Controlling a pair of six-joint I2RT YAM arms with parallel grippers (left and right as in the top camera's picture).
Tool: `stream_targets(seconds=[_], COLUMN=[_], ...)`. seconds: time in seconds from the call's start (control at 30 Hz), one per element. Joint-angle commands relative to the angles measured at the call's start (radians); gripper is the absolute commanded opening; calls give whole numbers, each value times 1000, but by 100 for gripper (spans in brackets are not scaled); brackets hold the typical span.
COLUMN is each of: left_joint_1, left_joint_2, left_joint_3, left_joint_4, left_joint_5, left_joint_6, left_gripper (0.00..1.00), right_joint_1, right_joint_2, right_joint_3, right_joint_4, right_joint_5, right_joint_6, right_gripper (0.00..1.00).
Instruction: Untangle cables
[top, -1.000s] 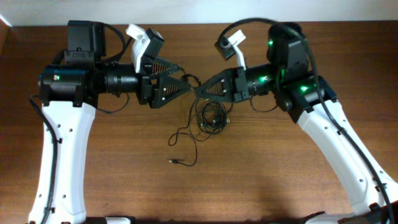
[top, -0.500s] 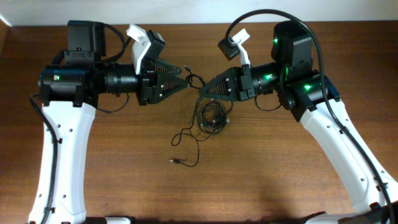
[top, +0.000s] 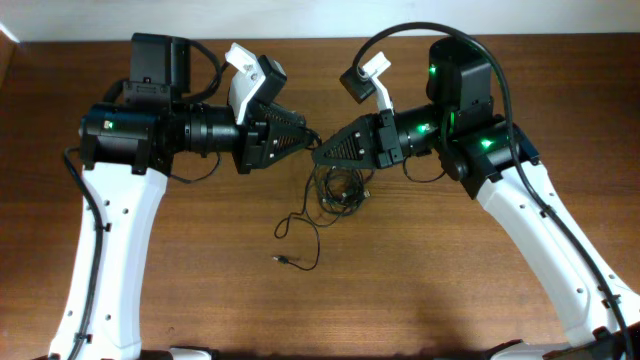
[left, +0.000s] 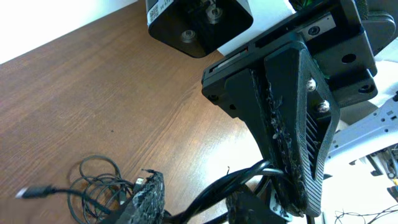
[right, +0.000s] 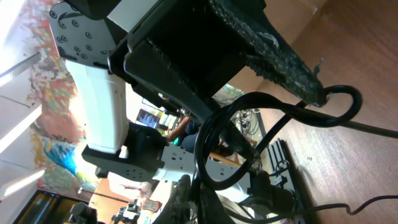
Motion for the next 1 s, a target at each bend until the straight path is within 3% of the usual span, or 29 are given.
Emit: stream_targets(seconds=[0.0, 0.33, 0.97], left_joint_1=[6, 38, 39], left_joint_2=[-1, -1, -1], left_joint_3=[4, 4, 4], left_joint_4=[17, 16, 21], left_joint_5=[-11, -10, 0], left_joint_6=[12, 11, 11], left_gripper=[33, 33, 2], right_joint_1=[5, -14, -13], right_joint_2=[-6, -6, -6], right_joint_3=[16, 16, 16], right_joint_4=[4, 4, 3], right_joint_5=[-24, -16, -16], right_joint_6=[-7, -6, -7], right_gripper=[4, 4, 4])
